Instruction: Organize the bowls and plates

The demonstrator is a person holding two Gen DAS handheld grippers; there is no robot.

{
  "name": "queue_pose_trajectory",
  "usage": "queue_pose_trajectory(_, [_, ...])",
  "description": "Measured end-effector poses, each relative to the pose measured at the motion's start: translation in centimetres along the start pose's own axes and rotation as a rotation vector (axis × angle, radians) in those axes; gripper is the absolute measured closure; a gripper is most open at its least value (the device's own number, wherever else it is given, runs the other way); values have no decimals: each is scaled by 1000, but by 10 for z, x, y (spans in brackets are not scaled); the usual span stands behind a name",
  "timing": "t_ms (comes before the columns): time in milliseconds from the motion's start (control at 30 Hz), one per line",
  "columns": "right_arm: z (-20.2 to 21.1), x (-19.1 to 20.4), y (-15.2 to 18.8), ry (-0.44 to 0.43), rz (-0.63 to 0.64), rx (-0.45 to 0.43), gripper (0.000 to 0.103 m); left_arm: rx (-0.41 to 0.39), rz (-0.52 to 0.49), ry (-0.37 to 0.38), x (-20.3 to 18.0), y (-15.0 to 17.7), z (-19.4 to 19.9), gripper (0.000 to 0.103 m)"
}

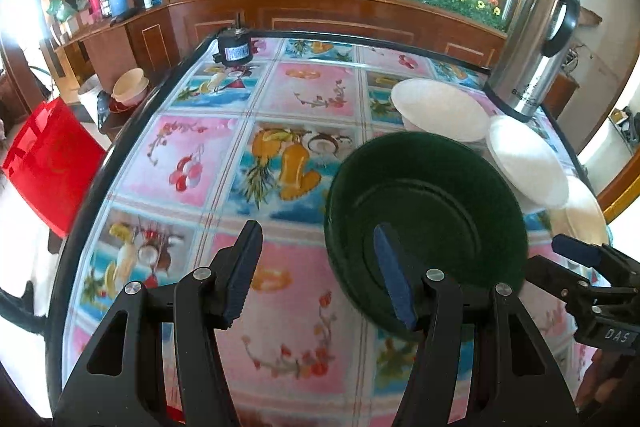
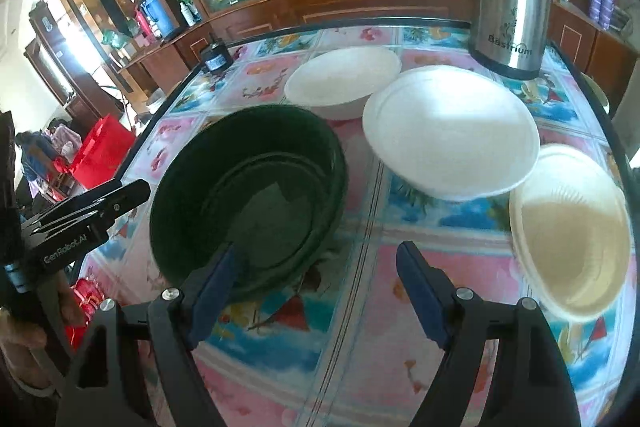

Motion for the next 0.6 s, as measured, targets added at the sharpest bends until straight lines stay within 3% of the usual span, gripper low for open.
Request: queue_pose_trajectory(600, [-25,-3,-11,26,21,50,22,58,23,22,7,-11,-42,44])
Point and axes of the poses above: each gripper's, at about its wrist camera, not at the fingertips, and z roughly against the way its jaws point, x to its left, y to its underside, the point moved 3 cm from there along -z, roughly the way its jaws point, and after that the axes turned 7 degrees about -z, right-handed, at the moved point
